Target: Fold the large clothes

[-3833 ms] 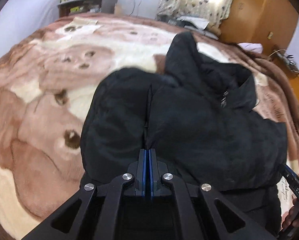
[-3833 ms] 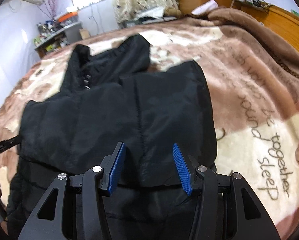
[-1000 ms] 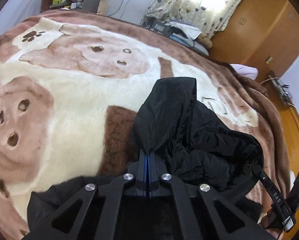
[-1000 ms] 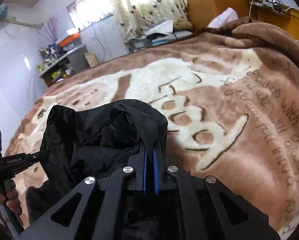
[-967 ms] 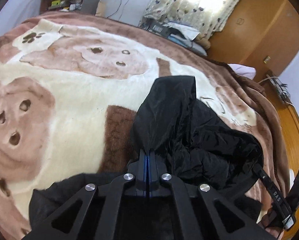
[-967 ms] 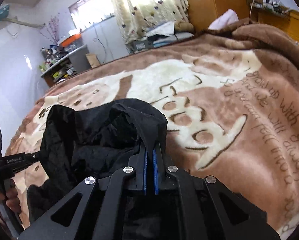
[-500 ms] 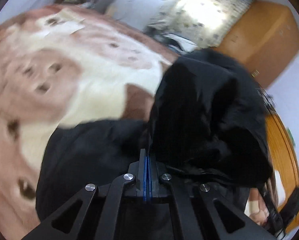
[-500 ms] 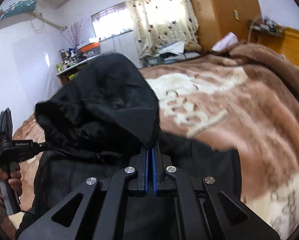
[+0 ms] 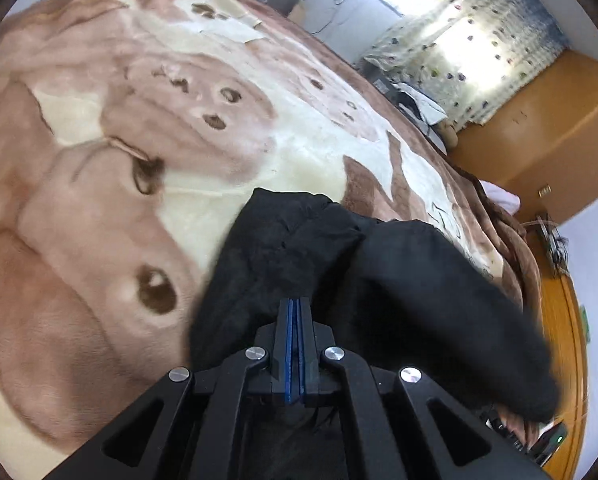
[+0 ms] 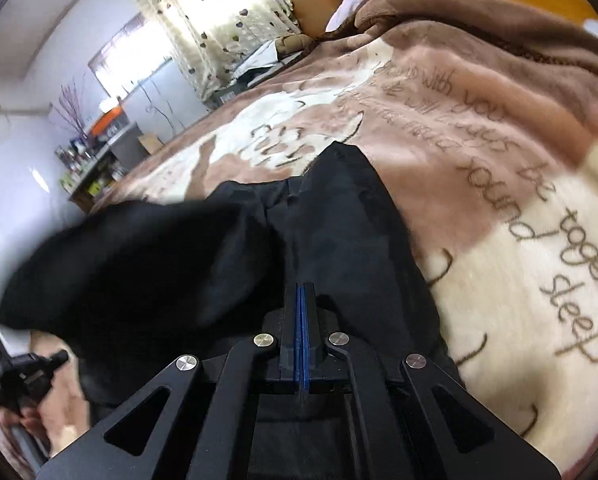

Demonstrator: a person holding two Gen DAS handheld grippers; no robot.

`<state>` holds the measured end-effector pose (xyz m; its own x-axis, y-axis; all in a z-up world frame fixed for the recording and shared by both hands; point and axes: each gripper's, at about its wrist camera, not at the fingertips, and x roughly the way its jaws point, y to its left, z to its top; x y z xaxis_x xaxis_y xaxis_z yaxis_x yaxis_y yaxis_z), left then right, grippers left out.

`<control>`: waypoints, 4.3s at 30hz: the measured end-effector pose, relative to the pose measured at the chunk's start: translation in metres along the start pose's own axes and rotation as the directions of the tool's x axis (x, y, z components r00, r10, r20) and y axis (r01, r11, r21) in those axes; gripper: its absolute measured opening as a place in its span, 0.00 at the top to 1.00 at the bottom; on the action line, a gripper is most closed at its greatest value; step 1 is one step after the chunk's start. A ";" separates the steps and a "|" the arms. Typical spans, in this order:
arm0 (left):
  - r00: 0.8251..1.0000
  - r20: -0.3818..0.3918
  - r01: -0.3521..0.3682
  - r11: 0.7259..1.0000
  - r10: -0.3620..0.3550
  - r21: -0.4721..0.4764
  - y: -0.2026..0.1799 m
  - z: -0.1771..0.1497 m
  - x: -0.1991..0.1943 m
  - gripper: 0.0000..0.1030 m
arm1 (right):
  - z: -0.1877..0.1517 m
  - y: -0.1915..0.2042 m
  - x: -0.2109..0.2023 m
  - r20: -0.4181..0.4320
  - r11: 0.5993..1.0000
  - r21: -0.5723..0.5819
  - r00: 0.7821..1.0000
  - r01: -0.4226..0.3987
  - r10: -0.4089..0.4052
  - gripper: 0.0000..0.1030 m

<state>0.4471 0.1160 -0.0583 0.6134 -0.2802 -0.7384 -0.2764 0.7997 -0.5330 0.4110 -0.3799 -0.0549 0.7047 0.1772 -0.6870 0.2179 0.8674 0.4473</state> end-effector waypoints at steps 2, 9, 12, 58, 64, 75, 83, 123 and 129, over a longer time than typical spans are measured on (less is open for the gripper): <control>1.000 -0.004 0.000 1.000 0.000 0.009 -0.001 -0.001 -0.006 0.99 | 0.002 0.002 -0.010 0.016 0.999 -0.029 1.000 0.018 -0.018 1.00; 0.998 0.036 0.046 0.993 -0.050 0.107 -0.040 0.002 -0.033 0.93 | 0.010 0.039 -0.039 0.065 0.989 -0.147 0.997 -0.034 0.044 0.95; 0.997 0.002 0.080 0.986 -0.081 0.148 -0.069 0.000 -0.028 0.60 | 0.016 0.077 -0.038 0.065 0.968 -0.240 0.994 -0.074 0.092 0.81; 0.971 0.116 -0.238 0.784 0.210 0.573 -0.110 -0.044 0.031 0.36 | -0.076 0.149 0.024 -0.171 0.764 -0.603 0.973 -0.229 0.156 0.52; 0.963 0.024 -0.239 0.808 0.269 0.539 -0.086 -0.044 0.064 0.28 | -0.110 0.145 0.065 -0.263 0.735 -0.644 0.963 -0.214 0.050 0.51; 0.963 -0.004 -0.230 0.835 0.268 0.500 -0.080 -0.050 0.067 0.19 | -0.106 0.140 0.083 -0.291 0.746 -0.643 0.956 -0.175 -0.027 0.50; 0.980 -0.020 -0.162 0.853 0.198 0.496 -0.079 -0.064 -0.007 0.21 | -0.090 0.139 0.013 -0.202 0.814 -0.564 0.979 -0.140 0.028 0.49; 0.950 -0.162 -0.187 0.901 0.267 0.392 0.081 -0.244 -0.162 0.17 | -0.208 -0.074 -0.208 -0.139 0.939 -0.318 0.973 0.133 -0.185 0.28; 0.943 -0.205 -0.171 0.909 0.263 0.380 0.077 -0.253 -0.144 0.17 | -0.212 -0.076 -0.186 -0.193 0.944 -0.312 0.965 0.109 -0.175 0.28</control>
<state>0.1502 0.0841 -0.0972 0.3539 -0.1627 -0.9210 -0.0752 0.9766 -0.2015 0.1203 -0.3803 -0.0821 0.5122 0.1084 -0.8520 0.0719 0.9831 0.1684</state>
